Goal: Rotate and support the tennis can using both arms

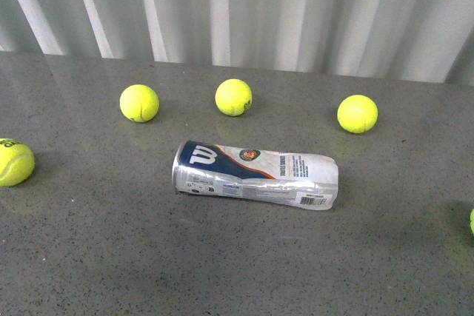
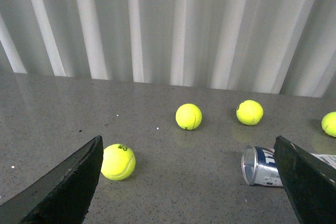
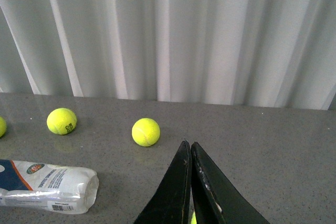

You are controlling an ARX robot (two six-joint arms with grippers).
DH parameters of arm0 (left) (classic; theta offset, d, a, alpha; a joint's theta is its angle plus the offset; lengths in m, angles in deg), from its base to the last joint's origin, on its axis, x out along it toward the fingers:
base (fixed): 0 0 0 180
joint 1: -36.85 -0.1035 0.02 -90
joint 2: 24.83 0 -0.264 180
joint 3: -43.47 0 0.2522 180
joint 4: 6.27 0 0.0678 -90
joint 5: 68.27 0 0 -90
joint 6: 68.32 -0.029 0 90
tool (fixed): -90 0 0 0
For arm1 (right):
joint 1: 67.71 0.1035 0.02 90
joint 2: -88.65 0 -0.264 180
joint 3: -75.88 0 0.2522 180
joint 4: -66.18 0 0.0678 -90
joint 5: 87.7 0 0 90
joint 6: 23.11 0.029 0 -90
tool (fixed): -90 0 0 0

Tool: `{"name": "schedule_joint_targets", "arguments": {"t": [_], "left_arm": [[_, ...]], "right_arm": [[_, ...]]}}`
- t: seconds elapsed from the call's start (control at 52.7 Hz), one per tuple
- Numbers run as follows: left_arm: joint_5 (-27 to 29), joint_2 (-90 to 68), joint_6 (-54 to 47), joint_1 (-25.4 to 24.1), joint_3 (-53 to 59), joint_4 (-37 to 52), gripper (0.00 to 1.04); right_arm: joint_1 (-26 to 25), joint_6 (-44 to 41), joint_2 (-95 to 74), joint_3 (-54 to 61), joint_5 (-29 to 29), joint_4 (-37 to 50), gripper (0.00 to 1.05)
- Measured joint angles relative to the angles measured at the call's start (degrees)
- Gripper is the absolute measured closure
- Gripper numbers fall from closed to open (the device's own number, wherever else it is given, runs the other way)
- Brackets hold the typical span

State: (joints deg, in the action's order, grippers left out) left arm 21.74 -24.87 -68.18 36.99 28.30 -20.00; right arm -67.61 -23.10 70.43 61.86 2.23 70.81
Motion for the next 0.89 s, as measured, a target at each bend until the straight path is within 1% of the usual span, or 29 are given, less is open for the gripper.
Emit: {"name": "schedule_joint_targets", "arguments": {"t": [0.512,0.588,0.626,0.892], "left_arm": [[0.02,0.00,0.00,0.00,0.00,-0.02,0.07],[0.02,0.00,0.00,0.00,0.00,-0.02,0.07],[0.02,0.00,0.00,0.00,0.00,-0.02,0.07],[0.02,-0.02,0.00,0.00,0.00,-0.02,0.07]], "right_arm": [[0.00,0.00,8.85,-0.02,0.00,-8.90,1.01],[0.00,-0.02,14.95,-0.04,0.07,-17.07,1.01],[-0.02,0.00,16.44,-0.04,0.04,-17.99,1.01],[-0.02,-0.02,17.94,-0.04,0.04,-18.32,1.01]]}}
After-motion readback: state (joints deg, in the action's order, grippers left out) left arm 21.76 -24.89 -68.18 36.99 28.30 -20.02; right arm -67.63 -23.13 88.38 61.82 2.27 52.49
